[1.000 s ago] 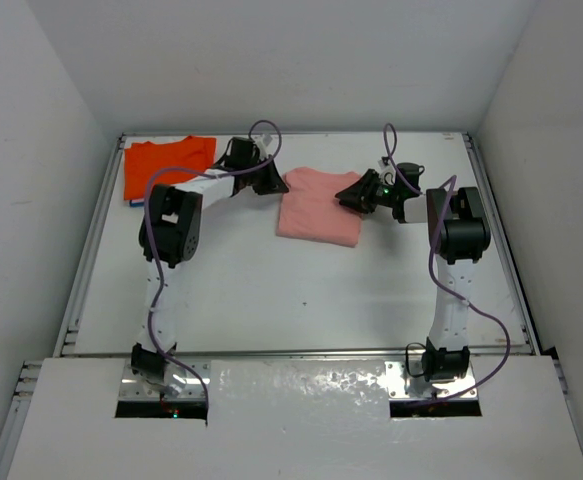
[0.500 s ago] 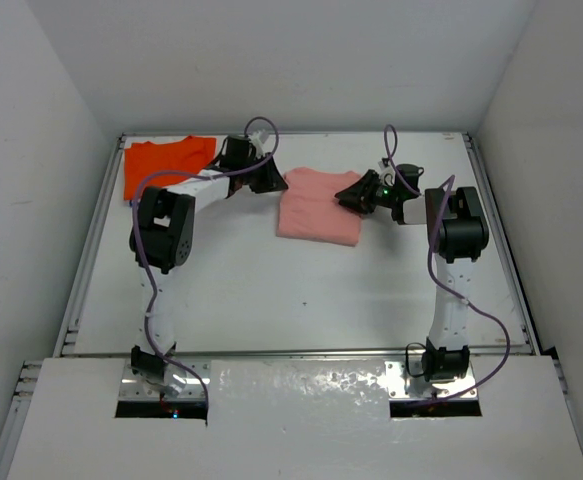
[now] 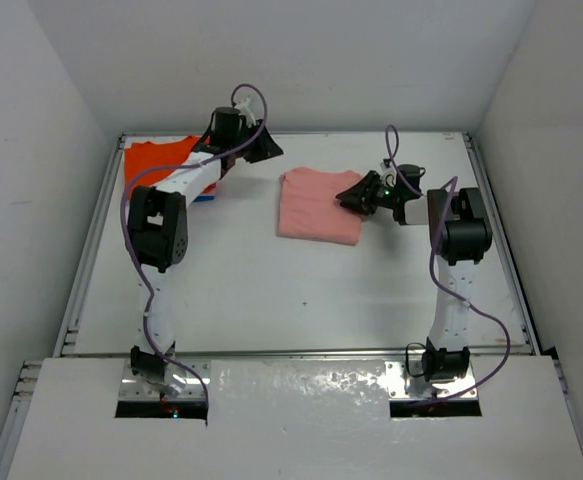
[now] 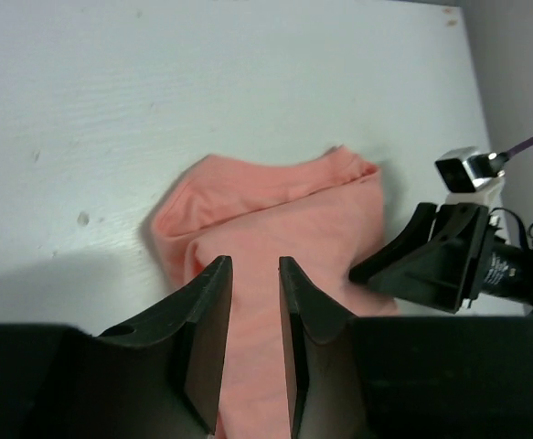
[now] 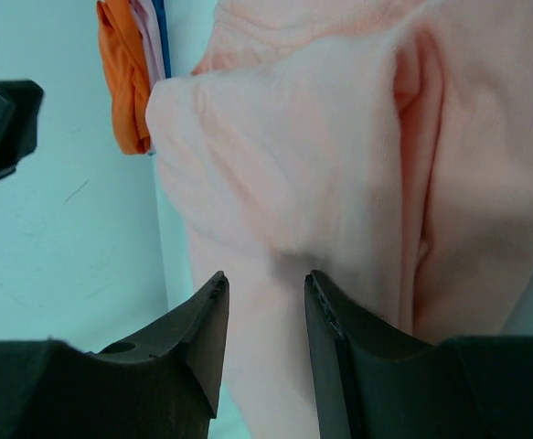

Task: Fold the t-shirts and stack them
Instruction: Smooth out wrinkles on the folded tshirt

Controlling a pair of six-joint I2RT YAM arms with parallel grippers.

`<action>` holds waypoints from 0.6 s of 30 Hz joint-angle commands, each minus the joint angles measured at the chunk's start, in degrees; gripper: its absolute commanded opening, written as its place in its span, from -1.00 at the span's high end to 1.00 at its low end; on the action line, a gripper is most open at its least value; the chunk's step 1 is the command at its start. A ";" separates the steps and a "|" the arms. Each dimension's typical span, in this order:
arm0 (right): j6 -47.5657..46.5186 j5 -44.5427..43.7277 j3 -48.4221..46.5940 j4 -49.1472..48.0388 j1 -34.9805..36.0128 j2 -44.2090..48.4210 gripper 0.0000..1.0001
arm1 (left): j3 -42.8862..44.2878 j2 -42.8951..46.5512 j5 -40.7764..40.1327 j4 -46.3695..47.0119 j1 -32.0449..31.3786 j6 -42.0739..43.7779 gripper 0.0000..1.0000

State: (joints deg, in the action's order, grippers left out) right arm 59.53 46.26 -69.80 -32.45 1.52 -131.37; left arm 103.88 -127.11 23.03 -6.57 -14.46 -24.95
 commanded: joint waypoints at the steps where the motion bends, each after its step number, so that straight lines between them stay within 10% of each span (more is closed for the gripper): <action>1: -1.70 -0.38 2.47 -1.30 -0.29 6.91 0.23 | 1.68 1.69 3.95 3.66 -0.22 -1.24 0.50; 18: -6.96 3.22 12.76 3.41 4.11 14.03 0.22 | -0.94 -6.22 14.42 12.19 -2.50 -4.14 0.62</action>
State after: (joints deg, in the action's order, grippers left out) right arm 56.99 48.45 -58.15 -32.58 4.80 -120.31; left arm 104.62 -132.64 35.70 1.48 -16.58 -28.77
